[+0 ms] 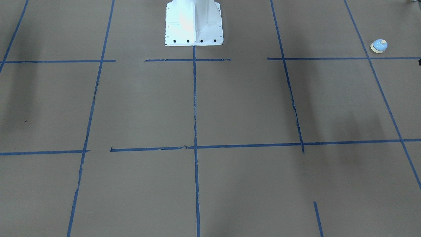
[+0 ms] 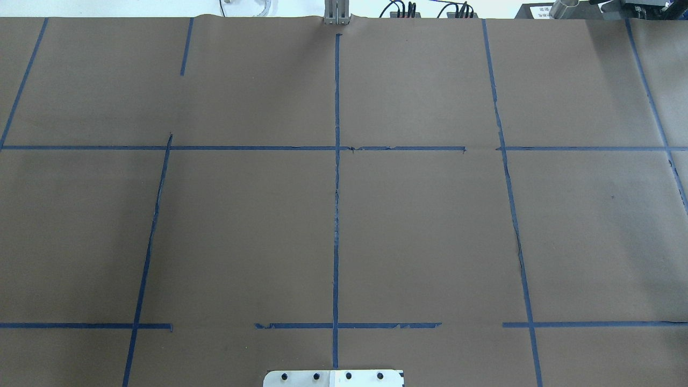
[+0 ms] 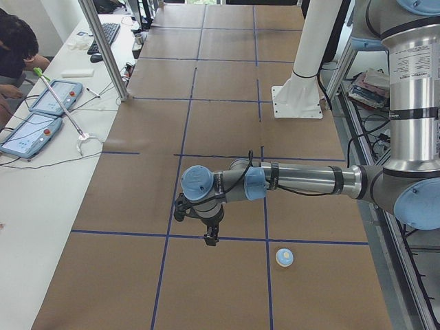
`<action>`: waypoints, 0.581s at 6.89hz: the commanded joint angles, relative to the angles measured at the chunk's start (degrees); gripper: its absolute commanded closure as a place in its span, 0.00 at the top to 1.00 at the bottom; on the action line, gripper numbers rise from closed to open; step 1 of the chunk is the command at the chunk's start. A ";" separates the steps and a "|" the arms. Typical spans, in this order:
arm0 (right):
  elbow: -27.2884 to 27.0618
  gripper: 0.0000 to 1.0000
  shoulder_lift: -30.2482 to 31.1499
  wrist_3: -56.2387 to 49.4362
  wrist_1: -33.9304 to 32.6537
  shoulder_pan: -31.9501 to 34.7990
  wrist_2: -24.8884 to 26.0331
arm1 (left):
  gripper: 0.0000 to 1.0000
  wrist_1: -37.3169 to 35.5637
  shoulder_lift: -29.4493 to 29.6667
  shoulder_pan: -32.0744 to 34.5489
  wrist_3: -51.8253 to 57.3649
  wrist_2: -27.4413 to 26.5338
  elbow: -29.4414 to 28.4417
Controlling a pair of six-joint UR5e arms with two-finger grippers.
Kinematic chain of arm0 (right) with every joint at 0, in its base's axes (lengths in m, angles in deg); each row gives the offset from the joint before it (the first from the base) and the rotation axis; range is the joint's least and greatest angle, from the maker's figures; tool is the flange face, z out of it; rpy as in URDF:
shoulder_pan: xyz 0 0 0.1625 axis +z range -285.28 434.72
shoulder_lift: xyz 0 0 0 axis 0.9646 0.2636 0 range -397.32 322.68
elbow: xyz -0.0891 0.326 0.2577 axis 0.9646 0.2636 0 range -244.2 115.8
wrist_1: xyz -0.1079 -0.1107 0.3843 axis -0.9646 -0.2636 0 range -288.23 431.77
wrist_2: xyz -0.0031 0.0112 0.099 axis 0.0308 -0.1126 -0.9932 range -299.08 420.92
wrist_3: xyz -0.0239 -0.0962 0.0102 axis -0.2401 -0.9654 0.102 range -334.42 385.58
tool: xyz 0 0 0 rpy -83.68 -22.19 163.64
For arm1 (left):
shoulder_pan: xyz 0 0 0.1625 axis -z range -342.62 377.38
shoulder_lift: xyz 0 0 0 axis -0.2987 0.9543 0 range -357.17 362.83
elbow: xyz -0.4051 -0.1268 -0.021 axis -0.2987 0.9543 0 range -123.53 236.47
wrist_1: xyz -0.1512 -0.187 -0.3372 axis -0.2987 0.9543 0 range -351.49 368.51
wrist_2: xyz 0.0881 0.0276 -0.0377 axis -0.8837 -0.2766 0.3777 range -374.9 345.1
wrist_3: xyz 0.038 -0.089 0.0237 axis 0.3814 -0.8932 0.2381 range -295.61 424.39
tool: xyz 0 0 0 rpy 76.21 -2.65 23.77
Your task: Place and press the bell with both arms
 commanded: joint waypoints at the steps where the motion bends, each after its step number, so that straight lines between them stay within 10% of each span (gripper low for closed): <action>1: 0.24 1.00 0.09 -0.19 0.09 0.00 -0.31 | 1.00 -0.09 -0.18 0.00 0.01 0.04 1.29; 4: 0.07 1.00 0.00 -0.11 0.09 0.00 -0.31 | 1.00 3.23 2.00 -0.09 -0.43 0.39 7.26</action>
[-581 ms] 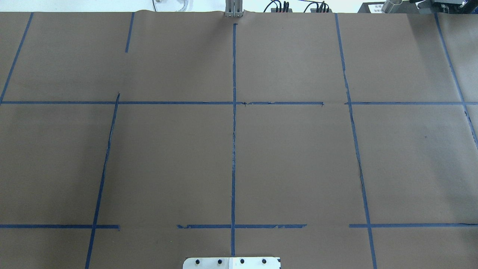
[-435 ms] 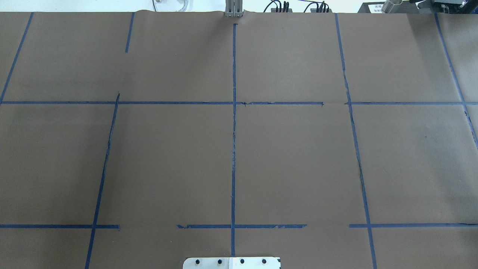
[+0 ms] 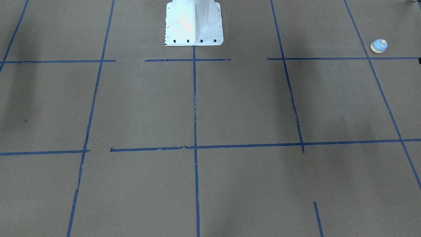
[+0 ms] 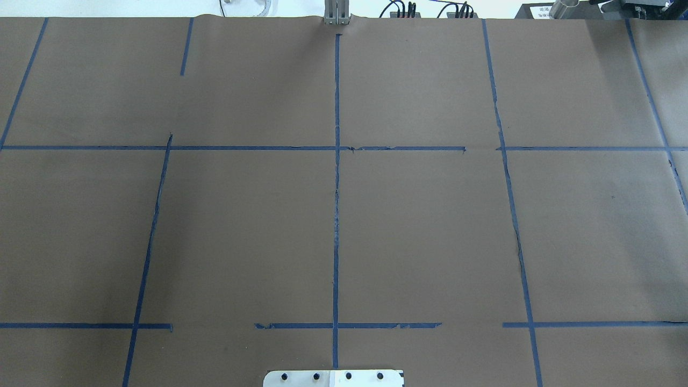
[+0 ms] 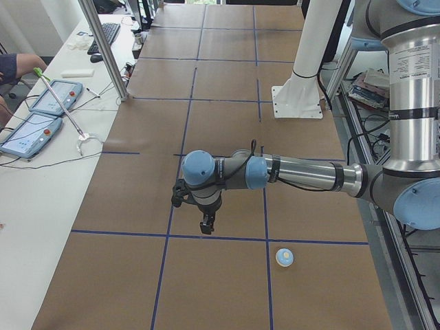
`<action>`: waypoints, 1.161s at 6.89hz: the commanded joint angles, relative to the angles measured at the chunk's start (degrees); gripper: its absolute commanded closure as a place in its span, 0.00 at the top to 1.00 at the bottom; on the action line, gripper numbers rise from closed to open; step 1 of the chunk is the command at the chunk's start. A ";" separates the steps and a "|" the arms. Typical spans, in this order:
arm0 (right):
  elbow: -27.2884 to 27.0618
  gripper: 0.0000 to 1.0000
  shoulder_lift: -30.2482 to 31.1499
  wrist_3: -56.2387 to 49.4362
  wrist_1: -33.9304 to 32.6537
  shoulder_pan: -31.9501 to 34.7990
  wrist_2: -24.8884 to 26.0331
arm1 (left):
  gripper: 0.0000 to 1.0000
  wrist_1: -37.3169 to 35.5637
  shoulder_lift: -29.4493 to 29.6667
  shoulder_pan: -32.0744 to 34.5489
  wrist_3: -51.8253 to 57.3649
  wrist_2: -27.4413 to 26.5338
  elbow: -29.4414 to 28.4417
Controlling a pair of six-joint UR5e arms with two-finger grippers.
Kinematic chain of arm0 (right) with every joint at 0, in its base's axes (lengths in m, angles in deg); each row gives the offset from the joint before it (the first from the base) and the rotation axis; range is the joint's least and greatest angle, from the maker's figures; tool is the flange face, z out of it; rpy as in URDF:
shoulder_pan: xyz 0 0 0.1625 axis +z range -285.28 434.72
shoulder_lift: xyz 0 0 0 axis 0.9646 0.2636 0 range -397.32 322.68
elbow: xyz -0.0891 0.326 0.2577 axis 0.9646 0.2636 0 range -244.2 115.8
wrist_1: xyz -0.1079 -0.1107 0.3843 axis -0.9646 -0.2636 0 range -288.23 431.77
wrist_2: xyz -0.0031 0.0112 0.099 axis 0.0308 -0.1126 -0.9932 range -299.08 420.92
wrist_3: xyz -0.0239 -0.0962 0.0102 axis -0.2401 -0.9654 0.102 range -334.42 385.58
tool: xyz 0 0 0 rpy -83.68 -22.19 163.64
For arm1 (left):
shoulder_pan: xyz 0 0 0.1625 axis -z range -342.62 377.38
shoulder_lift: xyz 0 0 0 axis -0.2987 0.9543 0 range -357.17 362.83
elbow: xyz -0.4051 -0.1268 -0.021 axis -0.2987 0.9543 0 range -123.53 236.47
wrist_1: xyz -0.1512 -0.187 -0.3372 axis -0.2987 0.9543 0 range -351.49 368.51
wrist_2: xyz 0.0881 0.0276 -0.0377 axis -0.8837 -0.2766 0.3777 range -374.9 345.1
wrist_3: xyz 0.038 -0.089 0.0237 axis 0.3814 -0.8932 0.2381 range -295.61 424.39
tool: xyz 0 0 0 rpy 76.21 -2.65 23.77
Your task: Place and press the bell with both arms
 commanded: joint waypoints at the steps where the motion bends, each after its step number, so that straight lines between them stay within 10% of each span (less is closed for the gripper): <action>1: 0.06 1.00 -0.01 0.02 0.00 0.00 0.08 | 1.00 3.46 2.43 0.33 0.52 0.47 2.42; 8: 0.06 1.00 -0.01 0.11 0.00 0.00 0.34 | 1.00 9.61 -14.76 -11.96 -2.11 -1.81 1.99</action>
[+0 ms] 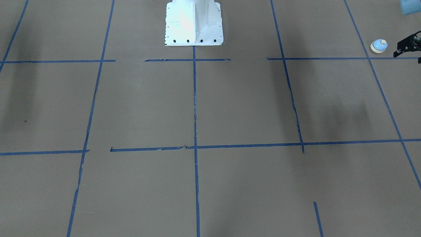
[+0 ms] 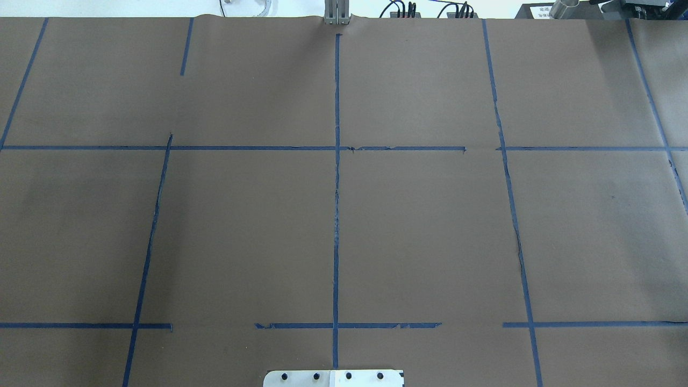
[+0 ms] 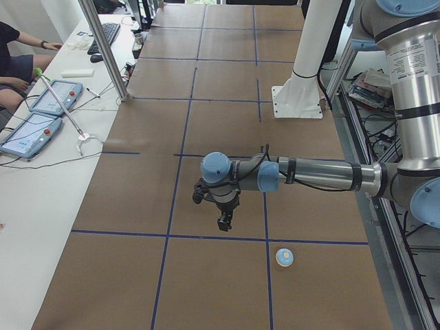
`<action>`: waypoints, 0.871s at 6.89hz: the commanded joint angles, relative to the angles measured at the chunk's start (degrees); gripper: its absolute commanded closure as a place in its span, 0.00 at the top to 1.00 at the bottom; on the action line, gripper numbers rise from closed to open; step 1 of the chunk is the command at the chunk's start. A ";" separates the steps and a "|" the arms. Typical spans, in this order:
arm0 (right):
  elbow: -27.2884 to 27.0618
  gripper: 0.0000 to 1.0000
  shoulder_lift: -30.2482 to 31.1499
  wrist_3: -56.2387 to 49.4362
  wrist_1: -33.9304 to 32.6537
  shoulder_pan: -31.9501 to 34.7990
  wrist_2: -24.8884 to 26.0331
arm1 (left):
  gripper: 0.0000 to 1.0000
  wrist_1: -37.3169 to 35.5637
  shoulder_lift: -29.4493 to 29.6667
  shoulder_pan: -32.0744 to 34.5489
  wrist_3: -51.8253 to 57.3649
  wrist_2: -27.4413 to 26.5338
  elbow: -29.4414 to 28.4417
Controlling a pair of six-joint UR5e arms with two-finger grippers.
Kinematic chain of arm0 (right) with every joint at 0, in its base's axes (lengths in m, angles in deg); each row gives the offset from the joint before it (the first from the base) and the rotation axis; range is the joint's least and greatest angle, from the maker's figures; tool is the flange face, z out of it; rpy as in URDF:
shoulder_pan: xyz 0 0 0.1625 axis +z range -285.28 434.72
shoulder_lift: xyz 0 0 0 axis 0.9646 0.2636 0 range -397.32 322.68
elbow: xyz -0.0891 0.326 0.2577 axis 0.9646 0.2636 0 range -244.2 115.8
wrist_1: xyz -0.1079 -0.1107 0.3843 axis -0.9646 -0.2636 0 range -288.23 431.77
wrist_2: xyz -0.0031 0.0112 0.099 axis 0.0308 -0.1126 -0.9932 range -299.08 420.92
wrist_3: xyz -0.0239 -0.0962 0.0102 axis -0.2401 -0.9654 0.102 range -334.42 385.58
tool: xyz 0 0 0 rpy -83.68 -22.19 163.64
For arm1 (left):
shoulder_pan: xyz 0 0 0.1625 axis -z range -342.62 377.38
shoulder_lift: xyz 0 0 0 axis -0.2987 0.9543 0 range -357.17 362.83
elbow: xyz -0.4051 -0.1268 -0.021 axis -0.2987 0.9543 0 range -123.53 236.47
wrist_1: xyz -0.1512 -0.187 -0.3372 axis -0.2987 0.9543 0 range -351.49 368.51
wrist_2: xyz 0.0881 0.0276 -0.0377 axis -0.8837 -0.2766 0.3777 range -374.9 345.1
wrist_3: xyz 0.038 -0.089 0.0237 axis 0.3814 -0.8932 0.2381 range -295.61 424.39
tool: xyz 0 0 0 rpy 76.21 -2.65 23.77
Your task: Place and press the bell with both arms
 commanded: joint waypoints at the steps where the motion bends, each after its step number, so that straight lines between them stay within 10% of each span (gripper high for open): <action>1: 0.00 1.00 0.00 0.00 0.00 0.00 0.00 | 1.00 3.41 -7.11 -4.42 0.18 -0.65 -0.39; 3: 0.00 1.00 0.09 -0.18 0.00 0.00 0.09 | 1.00 6.13 -11.69 -7.95 0.36 -0.65 -1.78; 6: -0.17 1.00 0.17 -0.35 0.00 0.00 0.18 | 1.00 29.55 -16.18 -7.96 -6.04 -0.39 -11.45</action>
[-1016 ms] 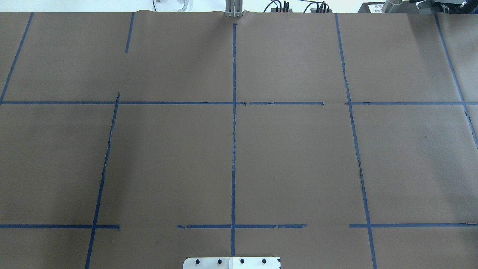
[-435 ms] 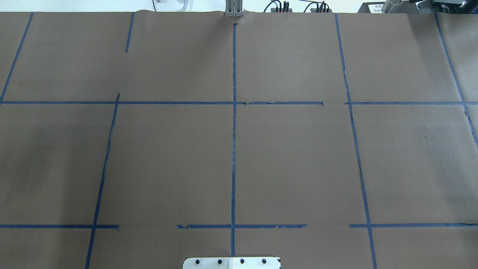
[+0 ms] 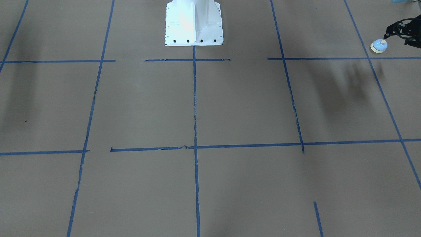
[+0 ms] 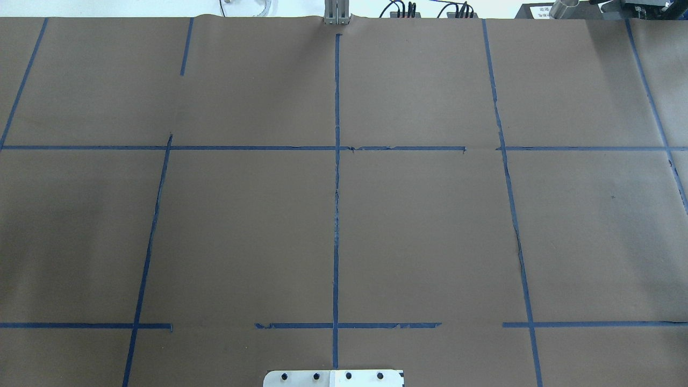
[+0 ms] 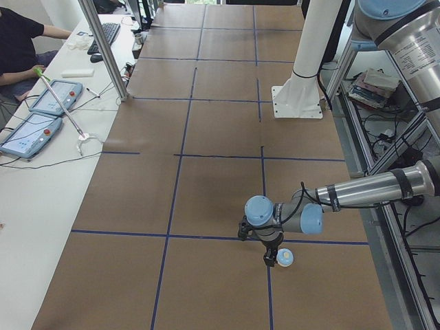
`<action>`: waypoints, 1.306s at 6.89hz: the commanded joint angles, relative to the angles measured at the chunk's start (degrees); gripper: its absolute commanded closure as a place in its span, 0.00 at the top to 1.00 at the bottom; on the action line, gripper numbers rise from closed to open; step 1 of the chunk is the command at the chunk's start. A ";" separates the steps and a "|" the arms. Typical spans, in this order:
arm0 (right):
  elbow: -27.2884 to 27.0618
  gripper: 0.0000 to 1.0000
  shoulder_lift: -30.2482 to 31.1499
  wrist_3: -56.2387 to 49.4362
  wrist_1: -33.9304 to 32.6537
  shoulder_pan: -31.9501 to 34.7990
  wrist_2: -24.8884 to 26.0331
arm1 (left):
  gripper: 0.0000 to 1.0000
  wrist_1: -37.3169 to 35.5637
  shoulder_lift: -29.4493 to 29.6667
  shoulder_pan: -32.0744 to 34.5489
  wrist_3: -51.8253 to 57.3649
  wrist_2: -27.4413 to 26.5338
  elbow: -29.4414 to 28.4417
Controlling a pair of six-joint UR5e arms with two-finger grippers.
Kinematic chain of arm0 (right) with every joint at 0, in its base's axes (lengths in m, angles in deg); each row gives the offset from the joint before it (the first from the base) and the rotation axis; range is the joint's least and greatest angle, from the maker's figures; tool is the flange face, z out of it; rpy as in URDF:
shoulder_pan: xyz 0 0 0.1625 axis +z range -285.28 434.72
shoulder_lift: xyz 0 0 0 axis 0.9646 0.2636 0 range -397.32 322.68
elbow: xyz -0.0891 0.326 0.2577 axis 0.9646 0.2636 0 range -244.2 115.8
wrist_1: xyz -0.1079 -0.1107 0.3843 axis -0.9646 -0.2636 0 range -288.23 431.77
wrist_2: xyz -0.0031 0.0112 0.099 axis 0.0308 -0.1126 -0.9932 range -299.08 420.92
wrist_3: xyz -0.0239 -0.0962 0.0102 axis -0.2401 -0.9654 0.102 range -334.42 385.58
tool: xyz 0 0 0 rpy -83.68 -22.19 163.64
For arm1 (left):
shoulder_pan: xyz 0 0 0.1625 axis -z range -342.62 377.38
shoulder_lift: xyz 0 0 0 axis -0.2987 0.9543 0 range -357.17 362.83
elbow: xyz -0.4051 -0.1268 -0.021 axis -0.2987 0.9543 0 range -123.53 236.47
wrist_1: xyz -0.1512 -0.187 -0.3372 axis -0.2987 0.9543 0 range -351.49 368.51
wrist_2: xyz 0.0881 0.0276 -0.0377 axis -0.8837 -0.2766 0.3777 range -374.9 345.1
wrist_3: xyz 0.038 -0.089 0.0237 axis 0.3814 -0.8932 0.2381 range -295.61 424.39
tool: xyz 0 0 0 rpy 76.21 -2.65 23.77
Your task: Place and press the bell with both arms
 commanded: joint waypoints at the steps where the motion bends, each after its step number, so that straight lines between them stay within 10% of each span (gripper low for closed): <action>1: -0.22 1.00 0.06 -0.08 0.00 0.00 0.03 | 1.00 14.39 -3.61 -0.06 -8.92 0.10 -3.05; 9: -0.23 1.00 0.24 -0.17 0.00 0.00 0.03 | 1.00 16.92 1.02 -13.92 -20.67 0.37 -7.34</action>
